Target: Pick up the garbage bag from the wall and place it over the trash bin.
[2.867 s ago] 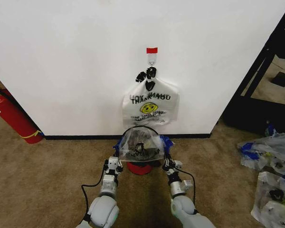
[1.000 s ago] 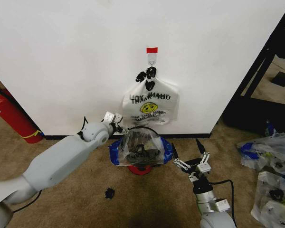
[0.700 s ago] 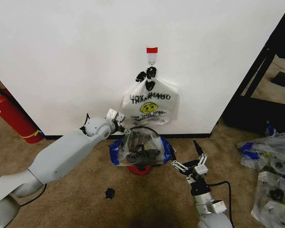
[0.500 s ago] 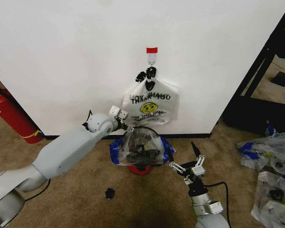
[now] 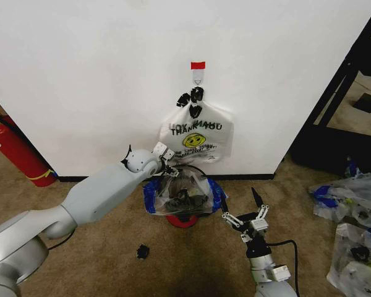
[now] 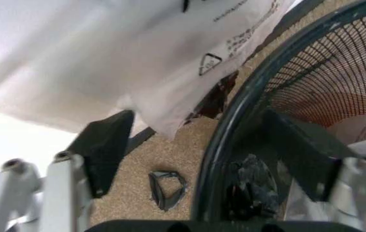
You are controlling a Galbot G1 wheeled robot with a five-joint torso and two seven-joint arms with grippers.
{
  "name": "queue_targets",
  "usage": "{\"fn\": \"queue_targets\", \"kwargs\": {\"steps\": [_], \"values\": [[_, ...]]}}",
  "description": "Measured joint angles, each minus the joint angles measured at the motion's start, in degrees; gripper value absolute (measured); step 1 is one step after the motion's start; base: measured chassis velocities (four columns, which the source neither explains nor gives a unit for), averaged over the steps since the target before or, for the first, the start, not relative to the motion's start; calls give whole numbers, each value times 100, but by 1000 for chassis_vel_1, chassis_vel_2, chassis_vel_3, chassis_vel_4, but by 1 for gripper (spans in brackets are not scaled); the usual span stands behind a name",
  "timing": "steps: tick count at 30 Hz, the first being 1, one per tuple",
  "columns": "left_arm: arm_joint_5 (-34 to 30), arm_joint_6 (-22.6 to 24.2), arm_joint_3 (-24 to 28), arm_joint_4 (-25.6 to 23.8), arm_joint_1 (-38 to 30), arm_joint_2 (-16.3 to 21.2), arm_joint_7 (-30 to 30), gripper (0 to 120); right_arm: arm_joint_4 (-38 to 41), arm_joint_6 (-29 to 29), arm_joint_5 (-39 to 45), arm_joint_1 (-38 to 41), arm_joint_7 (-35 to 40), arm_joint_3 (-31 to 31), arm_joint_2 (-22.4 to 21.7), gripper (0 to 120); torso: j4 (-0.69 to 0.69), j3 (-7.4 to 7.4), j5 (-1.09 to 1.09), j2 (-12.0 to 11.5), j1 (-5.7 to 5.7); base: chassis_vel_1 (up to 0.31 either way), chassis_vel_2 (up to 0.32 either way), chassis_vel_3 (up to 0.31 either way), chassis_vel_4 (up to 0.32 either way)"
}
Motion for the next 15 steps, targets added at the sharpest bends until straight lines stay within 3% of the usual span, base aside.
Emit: {"fn": "queue_targets", "kwargs": {"steps": [2,7,10,15], "values": [[-44,-1,25,3,-15,-14,-11,69,-22,11,-12,4,9,-5,5,100,1,0,0,0,0,0,0,0,0],[-417,-6,160,66,-84,-74,-225,47,-72,37,-22,26,32,-17,13,100,1,0,0,0,0,0,0,0,0],[-478,-8,193,94,-92,-98,-266,42,-94,43,-23,34,37,-16,15,100,2,0,0,0,0,0,0,0,0],[-618,-13,204,165,-76,-172,-500,19,-118,50,-31,36,60,-16,18,100,2,-1,0,1,-1,0,0,0,0]]}}
